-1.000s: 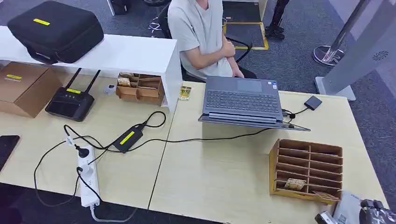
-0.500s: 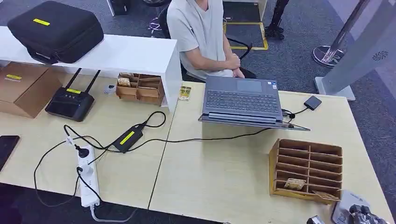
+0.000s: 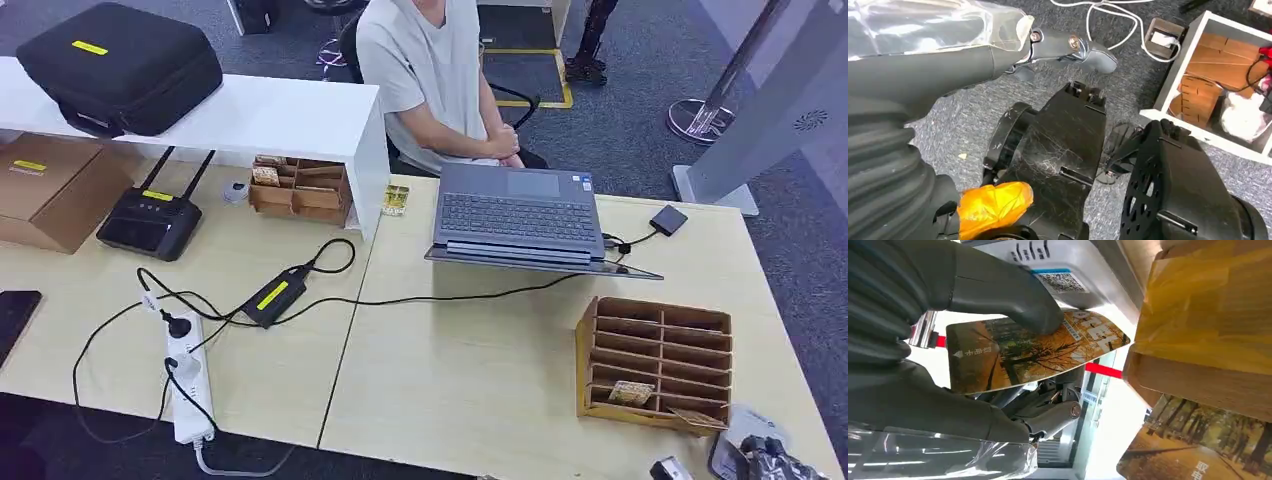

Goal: Pass the card to the sensor for recognition and then transmit it.

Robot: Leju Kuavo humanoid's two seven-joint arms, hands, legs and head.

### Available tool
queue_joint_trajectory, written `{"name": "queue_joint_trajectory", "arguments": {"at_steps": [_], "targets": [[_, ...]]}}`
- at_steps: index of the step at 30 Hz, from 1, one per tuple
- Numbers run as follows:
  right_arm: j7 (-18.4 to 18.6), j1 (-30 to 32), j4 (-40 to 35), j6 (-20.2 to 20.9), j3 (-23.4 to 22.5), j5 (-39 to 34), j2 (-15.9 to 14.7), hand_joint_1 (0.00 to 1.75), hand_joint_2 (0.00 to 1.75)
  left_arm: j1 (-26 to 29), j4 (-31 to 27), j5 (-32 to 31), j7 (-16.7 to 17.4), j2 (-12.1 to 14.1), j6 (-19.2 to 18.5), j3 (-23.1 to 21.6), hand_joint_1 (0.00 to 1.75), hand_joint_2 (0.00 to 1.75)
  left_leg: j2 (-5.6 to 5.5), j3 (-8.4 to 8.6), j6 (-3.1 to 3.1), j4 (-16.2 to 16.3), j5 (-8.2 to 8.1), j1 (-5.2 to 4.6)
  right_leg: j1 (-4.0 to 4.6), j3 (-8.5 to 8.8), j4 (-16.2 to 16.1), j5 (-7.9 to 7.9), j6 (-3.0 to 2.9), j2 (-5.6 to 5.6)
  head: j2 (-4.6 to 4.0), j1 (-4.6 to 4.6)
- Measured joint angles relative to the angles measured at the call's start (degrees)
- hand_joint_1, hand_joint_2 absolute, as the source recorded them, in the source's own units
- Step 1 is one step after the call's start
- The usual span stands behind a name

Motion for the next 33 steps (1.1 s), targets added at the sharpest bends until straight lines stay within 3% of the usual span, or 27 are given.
{"name": "queue_joint_trajectory", "arguments": {"at_steps": [8,16,20,26,33], "targets": [[1.1,0.0,-3.5,2.3,0.1,-2.8,-1.4,1.75,1.75,-0.1,0.2,-0.6,0.0,0.0,-0.2,0.0,0.00,1.75,-0.01,-0.02,0.00,0.0,0.00,-0.02,-0.02,-0.01,0.0,0.02,0.02,0.00,0.00,0.00],[1.1,0.1,-4.5,2.1,0.4,-2.9,-1.9,1.75,1.75,-0.2,0.2,-0.8,0.0,0.0,-0.2,0.0,0.00,1.75,-0.01,-0.04,0.00,0.0,0.00,-0.01,0.00,-0.04,0.0,0.01,0.01,0.00,0.00,-0.02],[2.9,0.1,-5.8,0.1,0.9,-5.7,-3.2,1.75,1.75,-0.2,0.2,-1.3,0.0,0.0,-0.6,0.0,0.00,1.75,-0.03,-0.15,0.00,0.0,0.00,-0.02,-0.02,-0.04,0.0,0.01,0.01,0.00,0.00,-0.02],[9.8,-4.3,-13.9,4.1,3.8,-11.6,-15.4,1.75,1.75,-1.1,-0.7,-5.7,1.5,1.3,-2.1,0.0,0.00,1.75,-0.02,-0.14,0.13,0.0,0.12,-0.08,-0.11,-0.03,0.0,0.14,0.18,0.06,0.00,0.07],[13.4,-7.2,-18.5,3.7,7.0,-13.4,-23.6,1.75,1.75,-1.6,-1.8,-7.7,2.3,1.9,-2.6,0.0,0.00,1.75,-0.26,-0.32,0.15,0.0,0.17,-0.10,-0.12,-0.08,0.0,0.14,0.18,-0.21,0.00,0.04]]}}
